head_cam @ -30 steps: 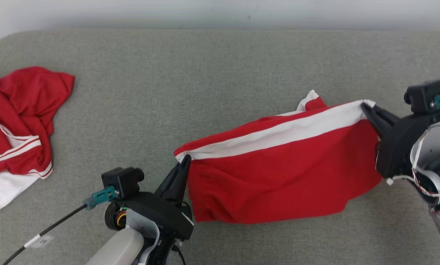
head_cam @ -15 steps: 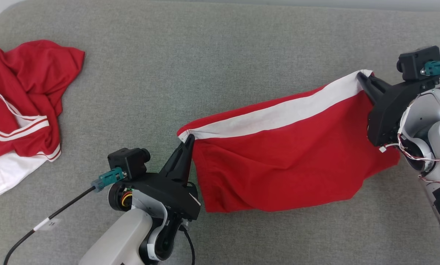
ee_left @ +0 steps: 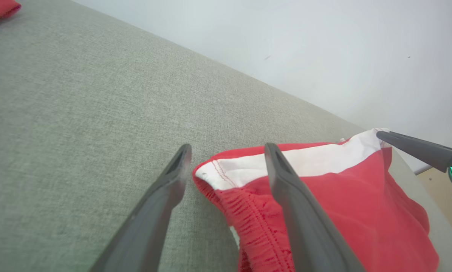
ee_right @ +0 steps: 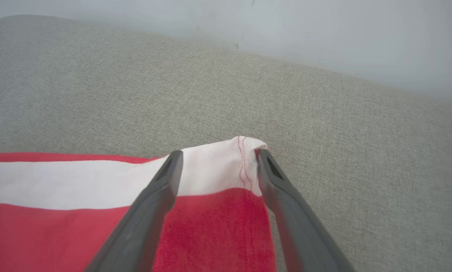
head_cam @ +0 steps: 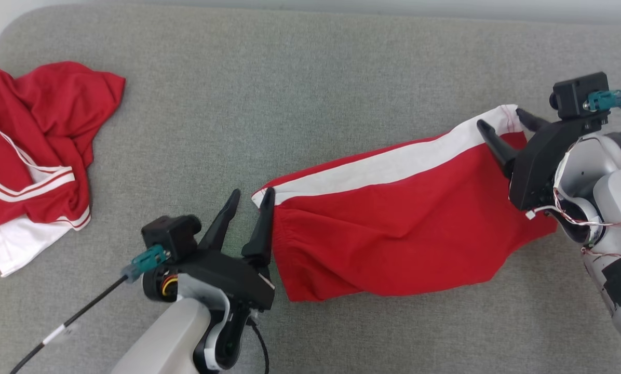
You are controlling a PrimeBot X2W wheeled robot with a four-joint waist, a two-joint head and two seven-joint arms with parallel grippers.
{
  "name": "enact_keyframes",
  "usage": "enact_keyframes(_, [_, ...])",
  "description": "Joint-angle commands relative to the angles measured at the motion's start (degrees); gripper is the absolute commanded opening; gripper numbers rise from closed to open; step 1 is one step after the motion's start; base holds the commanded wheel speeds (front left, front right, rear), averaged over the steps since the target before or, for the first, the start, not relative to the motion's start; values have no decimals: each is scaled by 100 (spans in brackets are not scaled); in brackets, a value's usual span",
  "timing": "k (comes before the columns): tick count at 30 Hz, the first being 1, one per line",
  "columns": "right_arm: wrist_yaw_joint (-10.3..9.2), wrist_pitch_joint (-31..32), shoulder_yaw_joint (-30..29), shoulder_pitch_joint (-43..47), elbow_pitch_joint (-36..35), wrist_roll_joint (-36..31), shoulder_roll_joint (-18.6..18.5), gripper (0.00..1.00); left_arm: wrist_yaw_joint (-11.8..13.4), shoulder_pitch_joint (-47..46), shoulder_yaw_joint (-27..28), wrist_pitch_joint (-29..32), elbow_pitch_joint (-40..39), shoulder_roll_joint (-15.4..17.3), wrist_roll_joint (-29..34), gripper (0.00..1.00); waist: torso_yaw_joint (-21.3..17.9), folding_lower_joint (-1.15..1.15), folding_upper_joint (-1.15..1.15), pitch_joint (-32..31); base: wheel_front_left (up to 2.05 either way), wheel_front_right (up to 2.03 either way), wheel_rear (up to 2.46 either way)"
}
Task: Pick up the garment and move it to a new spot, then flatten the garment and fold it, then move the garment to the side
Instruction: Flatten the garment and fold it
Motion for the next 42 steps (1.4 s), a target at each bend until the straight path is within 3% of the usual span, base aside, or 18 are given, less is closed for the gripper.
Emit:
enact_keyframes(1, [-14,63,-13,131,31,108,7,100,22,144,46,-52,-20,42,93,100,-51,0,-1,-148,0,0,0])
enact_keyframes(14, [-14,151,-299,885,135,365,-189,100,100,1519,850,-118,-589,117,928,100,-45,0,-1,-1029,0,0,0])
enact_keyframes(21, [-13,296,-906,1519,284,390,-33,100,52,2463,1563,-119,-1178,-113,1992,100,79,0,-1,-1419,0,0,0])
enact_keyframes(31, [-13,464,-1667,2063,132,120,177,100,-358,3305,2518,-120,-1709,-520,3094,100,282,0,-1,-1504,0,0,0])
enact_keyframes(42, [-13,875,-2283,1596,176,-411,456,100,-1075,3473,2978,-120,-1625,-746,3901,100,462,0,-1,-986,0,0,0])
